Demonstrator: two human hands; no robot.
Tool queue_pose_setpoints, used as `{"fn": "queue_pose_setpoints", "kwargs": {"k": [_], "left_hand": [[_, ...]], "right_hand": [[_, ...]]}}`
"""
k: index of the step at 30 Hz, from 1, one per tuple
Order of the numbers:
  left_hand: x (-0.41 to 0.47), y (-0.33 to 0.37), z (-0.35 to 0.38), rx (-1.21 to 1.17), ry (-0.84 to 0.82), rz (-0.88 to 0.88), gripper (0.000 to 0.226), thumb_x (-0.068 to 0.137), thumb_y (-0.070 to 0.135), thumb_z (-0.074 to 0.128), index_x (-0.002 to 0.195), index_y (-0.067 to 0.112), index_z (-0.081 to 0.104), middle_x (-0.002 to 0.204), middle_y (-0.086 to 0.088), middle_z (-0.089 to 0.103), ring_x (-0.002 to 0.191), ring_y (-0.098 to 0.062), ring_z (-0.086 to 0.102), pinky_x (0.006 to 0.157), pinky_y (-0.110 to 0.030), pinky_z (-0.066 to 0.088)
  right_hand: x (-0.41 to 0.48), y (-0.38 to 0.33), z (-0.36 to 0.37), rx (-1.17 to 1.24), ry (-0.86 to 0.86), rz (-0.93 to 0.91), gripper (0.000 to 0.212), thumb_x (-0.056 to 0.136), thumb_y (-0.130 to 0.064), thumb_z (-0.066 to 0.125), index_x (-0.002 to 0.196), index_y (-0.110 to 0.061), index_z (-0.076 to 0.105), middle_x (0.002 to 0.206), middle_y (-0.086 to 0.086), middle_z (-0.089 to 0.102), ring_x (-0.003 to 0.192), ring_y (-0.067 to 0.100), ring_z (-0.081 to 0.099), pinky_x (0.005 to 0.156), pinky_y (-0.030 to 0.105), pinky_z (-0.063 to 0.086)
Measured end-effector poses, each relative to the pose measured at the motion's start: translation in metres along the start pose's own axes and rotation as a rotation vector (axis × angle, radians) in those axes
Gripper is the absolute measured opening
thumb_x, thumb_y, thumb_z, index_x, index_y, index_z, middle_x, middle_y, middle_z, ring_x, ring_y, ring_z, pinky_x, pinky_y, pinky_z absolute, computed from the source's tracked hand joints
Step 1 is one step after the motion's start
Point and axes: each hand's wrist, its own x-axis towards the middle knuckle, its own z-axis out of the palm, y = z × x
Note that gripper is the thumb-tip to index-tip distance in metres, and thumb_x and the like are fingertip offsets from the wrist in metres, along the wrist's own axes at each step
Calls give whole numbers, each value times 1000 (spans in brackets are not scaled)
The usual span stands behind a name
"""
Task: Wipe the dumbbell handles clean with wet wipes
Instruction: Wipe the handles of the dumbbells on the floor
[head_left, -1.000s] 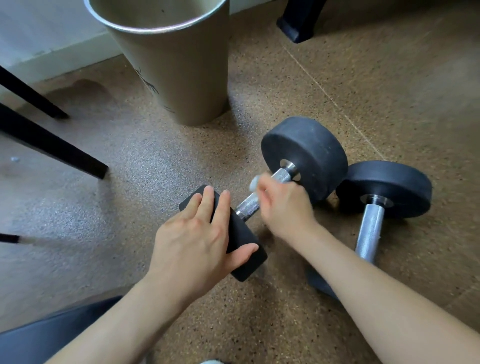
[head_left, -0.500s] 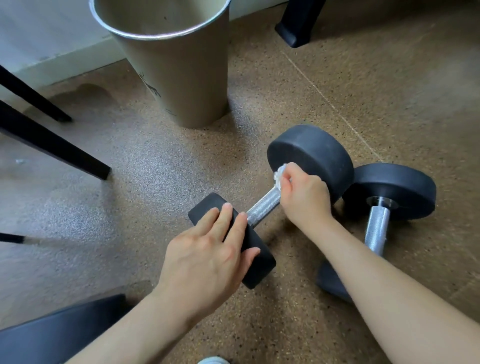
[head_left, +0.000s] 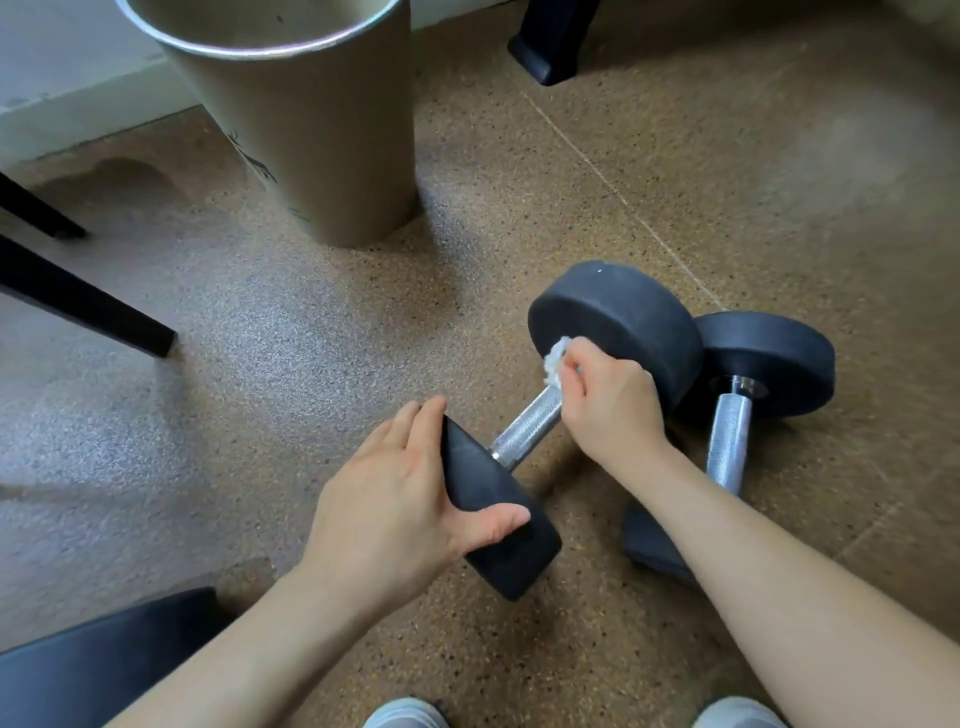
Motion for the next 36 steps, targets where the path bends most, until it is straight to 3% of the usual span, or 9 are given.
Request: {"fn": "queue_pose_setpoints", "kwargs": {"k": [6,10,14,18,22,26,29,33,36], "left_hand": [[-2,5,-1,85,36,46,119,53,95,26,150,27,15,150,13,33,137,-10,36,103,-30,38],[-2,2,0,81,14,35,125,49,96,14,151,24,19,156,7,30,141,-12,33,107,-32,37],[-3,3,1,194,-15,42,118,61,94,20,143,12,43,143,-6,52,127,-21,54,91,-37,52],[-3,3,2,220,-48,14,116,64,94,21,141,12,47,139,-9,55,126,-23,55,90,-39,53],[-5,8,-1,223,-11,132,93,69,81,41,128,11,57,127,-13,62,116,-30,61,85,-42,55],[0,20,-7,245,13,303,61,71,65,50,112,20,60,117,-7,56,104,-31,55,78,-41,54],[3,15,-5,241,-47,149,77,66,78,42,107,16,62,112,-10,58,101,-33,55,81,-41,54],[5,12,4,299,-98,102,95,68,86,32,126,14,53,132,-21,54,117,-38,56,92,-43,51],[4,14,4,306,-123,84,100,67,87,26,133,15,48,137,-21,52,121,-35,56,90,-41,52]], "right_hand": [[-21,-19,1,-74,-86,-163,8,83,-13,55,81,-19,50,54,15,57,49,41,57,45,34,34],[-5,-9,-6,-68,-44,19,5,93,-15,50,88,-15,52,71,19,63,67,44,60,55,39,37],[-29,-29,-4,-4,-187,-164,5,85,-23,50,86,-20,54,61,16,61,59,43,60,51,43,48],[-2,-9,-10,-58,-53,40,7,92,-16,49,86,-15,53,74,21,64,72,45,60,58,41,39],[-26,-35,-1,22,-211,-136,6,87,-20,50,86,-19,56,67,15,63,66,42,61,55,39,41],[-7,-14,-6,-94,-120,-3,4,95,-19,47,96,-18,51,81,16,65,76,40,62,59,36,36],[-33,-28,-4,-74,-157,-153,1,89,-19,49,88,-19,49,56,14,58,50,40,57,45,34,34],[-2,-6,-15,-244,-116,-20,11,96,-16,46,104,-12,50,83,19,67,76,42,64,57,36,30],[-16,-26,-15,-212,-198,-43,9,88,-10,57,95,-12,52,68,17,64,60,41,62,50,33,28]]}}
